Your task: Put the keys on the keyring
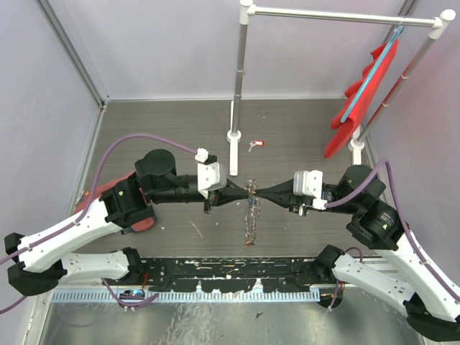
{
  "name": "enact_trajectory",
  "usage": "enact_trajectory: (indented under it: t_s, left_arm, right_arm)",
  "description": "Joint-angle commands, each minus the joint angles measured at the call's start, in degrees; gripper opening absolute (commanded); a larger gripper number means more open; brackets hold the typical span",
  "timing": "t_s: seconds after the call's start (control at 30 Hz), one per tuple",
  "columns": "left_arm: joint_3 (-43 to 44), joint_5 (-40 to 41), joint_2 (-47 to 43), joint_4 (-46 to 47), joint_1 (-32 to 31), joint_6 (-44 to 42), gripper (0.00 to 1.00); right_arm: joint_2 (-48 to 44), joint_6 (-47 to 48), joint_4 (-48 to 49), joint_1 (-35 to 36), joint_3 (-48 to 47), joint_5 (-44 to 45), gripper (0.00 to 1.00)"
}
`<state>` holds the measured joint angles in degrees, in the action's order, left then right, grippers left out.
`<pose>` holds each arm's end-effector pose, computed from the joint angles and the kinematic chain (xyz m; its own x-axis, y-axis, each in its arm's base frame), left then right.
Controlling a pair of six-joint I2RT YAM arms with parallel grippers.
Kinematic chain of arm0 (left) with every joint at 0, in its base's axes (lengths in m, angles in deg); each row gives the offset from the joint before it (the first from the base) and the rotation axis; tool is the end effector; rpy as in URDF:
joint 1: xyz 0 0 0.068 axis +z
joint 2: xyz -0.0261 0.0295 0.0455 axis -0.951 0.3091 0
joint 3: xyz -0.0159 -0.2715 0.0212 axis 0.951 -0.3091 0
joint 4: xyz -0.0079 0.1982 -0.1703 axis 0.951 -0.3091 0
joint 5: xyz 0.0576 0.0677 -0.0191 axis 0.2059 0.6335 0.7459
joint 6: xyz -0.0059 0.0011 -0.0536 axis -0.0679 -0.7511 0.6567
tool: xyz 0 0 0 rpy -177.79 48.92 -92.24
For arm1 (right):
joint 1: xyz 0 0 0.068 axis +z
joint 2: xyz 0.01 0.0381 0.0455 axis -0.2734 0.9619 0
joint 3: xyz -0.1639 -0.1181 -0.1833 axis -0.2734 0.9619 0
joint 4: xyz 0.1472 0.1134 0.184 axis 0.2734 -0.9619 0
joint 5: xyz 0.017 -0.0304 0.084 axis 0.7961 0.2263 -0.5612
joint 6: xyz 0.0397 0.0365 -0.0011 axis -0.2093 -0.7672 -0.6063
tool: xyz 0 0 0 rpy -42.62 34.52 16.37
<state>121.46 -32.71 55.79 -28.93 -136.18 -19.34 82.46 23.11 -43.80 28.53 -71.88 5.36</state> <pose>0.0867 -0.2111 0.4330 0.1168 0.0855 -0.9895 0.9921 0.0365 0.1203 0.0699 0.0989 0.4296 0.3966 -0.0371 -0.9172 -0.9072 0.1366 -0.3978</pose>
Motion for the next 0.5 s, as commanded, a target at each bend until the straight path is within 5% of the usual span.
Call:
enact_trajectory:
  t_s: [0.0,0.47]
  left_arm:
    - [0.5,-0.3,0.7,-0.7,-0.1,-0.1,0.00]
    - [0.2,-0.5,1.6,-0.6,-0.1,-0.1,0.00]
  right_arm:
    - [-1.3,-0.9,8.3,0.0,-1.2,0.0,0.01]
    - [-1.6,-3.0,13.1,0.0,0.2,0.4,0.01]
